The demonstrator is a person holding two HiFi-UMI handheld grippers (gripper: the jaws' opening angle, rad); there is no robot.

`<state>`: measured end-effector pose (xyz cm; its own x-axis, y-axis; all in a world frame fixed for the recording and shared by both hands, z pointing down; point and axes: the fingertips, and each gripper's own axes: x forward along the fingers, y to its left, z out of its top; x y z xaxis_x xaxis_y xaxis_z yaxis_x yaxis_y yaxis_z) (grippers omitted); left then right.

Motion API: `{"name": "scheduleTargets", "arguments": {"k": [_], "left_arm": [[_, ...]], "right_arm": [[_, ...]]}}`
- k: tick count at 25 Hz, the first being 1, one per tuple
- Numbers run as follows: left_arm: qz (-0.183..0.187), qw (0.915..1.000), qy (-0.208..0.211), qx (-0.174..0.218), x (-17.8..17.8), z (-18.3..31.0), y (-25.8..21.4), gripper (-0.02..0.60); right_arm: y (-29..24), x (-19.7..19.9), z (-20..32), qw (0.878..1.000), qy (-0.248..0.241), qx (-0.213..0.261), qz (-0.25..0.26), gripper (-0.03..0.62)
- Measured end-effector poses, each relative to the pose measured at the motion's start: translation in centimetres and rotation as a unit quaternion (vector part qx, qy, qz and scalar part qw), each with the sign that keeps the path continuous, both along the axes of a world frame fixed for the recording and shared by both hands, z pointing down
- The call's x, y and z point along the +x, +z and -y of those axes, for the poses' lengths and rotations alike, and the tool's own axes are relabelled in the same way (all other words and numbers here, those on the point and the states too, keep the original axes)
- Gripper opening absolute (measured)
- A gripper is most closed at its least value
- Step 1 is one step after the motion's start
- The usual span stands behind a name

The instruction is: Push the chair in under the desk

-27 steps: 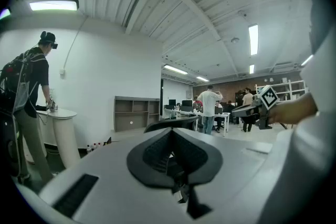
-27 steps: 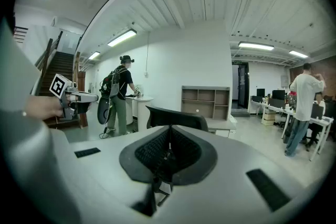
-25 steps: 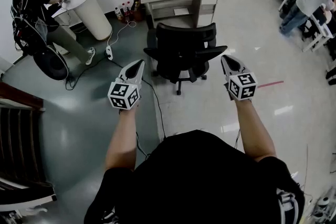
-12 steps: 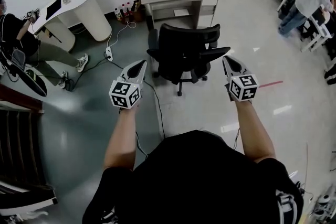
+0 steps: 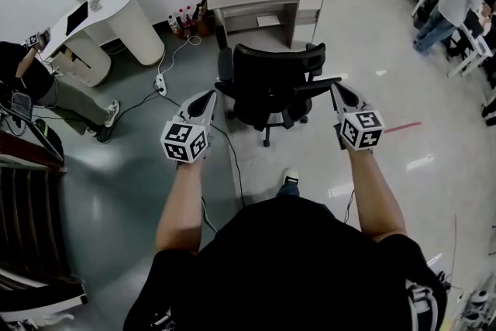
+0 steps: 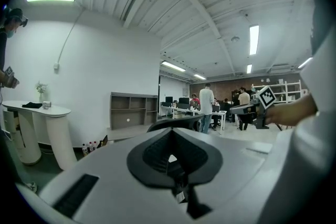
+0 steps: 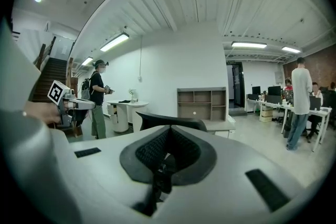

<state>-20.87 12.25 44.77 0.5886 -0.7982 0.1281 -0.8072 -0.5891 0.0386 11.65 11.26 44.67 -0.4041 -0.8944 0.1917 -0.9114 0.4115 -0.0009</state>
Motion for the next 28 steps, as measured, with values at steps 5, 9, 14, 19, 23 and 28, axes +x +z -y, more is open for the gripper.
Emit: {"name": "scheduleTargets", "arguments": {"k": [5, 9, 14, 19, 23, 28], "left_arm": [[0.000, 1.0000, -0.006, -0.007, 1.0, 3.3, 0.0, 0.011], [0.004, 0.9999, -0.011, -0.011, 2.3, 6.8, 0.1, 0.011], [0.004, 0.9997, -0.022, -0.010, 3.9, 11.3, -0.4, 0.011], [0.008, 0.9994, -0.031, -0.011, 5.7, 15.0, -0.6, 0.011], [0.014, 0.9991, -0.037, -0.016, 6.8, 17.0, -0.5, 0.011], [0.024, 0.9986, -0.040, -0.025, 8.0, 19.1, -0.2, 0.011]], "right_arm": [[0.9, 1.3, 3.8, 1.000, -0.007, -0.006, 0.007, -0.003], [1.4, 2.7, 7.8, 1.000, -0.014, -0.010, 0.010, -0.003], [1.2, 4.5, 12.4, 1.000, -0.023, -0.011, 0.005, -0.003], [0.9, 6.5, 16.6, 0.999, -0.030, -0.011, 0.006, -0.003], [0.9, 7.5, 19.3, 0.999, -0.038, -0.010, 0.011, -0.003], [1.2, 8.5, 21.7, 0.999, -0.049, -0.012, 0.017, -0.003]]}}
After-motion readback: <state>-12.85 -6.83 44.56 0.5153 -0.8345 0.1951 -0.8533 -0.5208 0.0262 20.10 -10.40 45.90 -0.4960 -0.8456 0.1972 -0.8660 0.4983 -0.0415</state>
